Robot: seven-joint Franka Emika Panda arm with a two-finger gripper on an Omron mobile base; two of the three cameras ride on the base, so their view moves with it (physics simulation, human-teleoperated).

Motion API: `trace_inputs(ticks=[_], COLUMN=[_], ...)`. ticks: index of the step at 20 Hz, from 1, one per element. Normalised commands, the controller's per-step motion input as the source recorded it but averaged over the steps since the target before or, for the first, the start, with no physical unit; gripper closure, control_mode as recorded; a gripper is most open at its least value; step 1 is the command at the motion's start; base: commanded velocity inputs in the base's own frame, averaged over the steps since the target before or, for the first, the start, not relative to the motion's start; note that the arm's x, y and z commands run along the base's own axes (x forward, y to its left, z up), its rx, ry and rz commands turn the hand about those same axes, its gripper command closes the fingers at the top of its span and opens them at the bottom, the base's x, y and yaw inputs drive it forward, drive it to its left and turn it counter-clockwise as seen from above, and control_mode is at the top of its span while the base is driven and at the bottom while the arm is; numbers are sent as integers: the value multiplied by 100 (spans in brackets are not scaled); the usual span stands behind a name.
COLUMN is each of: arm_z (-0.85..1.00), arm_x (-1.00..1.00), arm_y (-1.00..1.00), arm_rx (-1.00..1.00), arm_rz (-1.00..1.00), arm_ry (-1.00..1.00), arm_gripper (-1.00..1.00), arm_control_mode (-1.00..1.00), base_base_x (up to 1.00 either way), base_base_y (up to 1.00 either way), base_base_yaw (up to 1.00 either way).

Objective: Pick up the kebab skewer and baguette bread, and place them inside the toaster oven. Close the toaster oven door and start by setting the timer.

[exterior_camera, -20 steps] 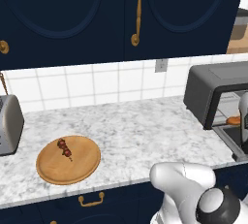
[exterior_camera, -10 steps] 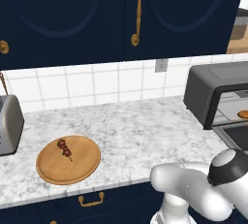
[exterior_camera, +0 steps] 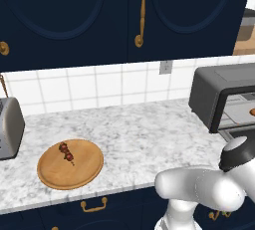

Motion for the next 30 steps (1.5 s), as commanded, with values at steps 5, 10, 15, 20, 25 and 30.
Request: trace_inputs(ticks=[5,10,15,20,25,30], arm_z=[-7,-9,0,0,3,21], arm_x=[31,27,0,0,-3,0], arm_y=[-8,-18,0,9,15,3], arm_rx=[0,0,-1,-2,-1,0], arm_rz=[0,0,6,2,0,0], arm_ry=[-4,-6,-5,-1,-1,-12], arm_gripper=[100,100,100,100,100,100], arm_control_mode=[-100,-100,-100,-100,-100,-100], base_base_x=[0,0,0,0,0,0], base_base_y=[0,0,0,0,0,0], base_base_yaw=[0,0,0,0,0,0])
